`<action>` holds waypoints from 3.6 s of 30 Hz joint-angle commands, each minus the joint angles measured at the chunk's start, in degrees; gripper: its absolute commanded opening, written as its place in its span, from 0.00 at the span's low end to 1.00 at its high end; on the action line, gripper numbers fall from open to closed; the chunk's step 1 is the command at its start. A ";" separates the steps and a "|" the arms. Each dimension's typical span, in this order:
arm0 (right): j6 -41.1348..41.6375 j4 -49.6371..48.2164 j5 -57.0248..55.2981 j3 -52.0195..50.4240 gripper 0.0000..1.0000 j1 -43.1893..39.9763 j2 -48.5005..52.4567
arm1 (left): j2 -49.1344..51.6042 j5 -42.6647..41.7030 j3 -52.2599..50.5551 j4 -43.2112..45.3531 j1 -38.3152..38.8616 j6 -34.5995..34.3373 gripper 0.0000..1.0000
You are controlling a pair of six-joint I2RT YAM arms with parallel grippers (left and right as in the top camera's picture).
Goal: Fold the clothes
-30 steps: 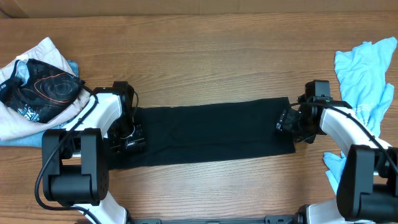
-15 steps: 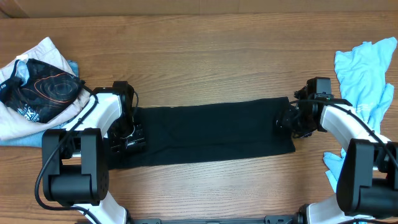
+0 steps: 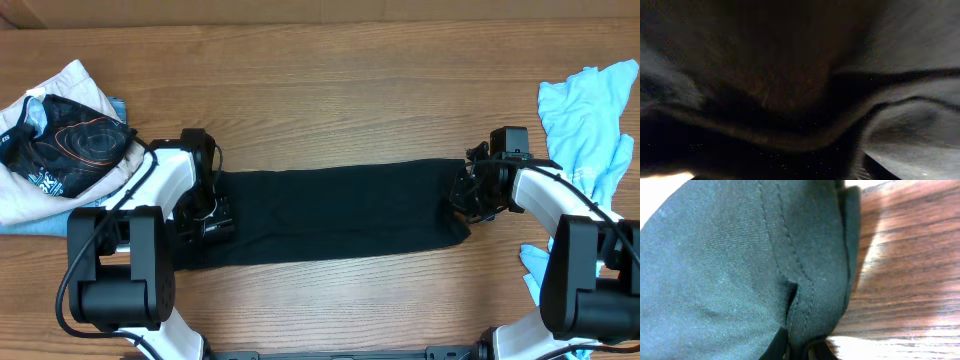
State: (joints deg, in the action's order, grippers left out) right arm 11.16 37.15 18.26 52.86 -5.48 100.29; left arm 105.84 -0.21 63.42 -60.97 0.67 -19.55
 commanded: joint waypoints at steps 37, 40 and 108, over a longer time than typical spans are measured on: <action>6.67 21.88 -20.59 23.65 0.04 29.83 -1.49 | -1.29 0.31 10.69 -6.34 -0.26 1.53 0.62; 6.67 21.11 -18.75 23.65 0.04 31.45 1.07 | -1.29 0.31 10.69 -6.56 -0.26 1.53 0.62; -9.46 19.37 7.54 12.35 0.39 33.55 3.56 | -1.29 0.26 10.69 -8.17 -0.26 1.57 0.68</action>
State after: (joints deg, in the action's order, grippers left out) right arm 7.05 56.60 19.38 65.54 27.90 104.05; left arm 105.84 -0.21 73.14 -68.86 0.67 -19.09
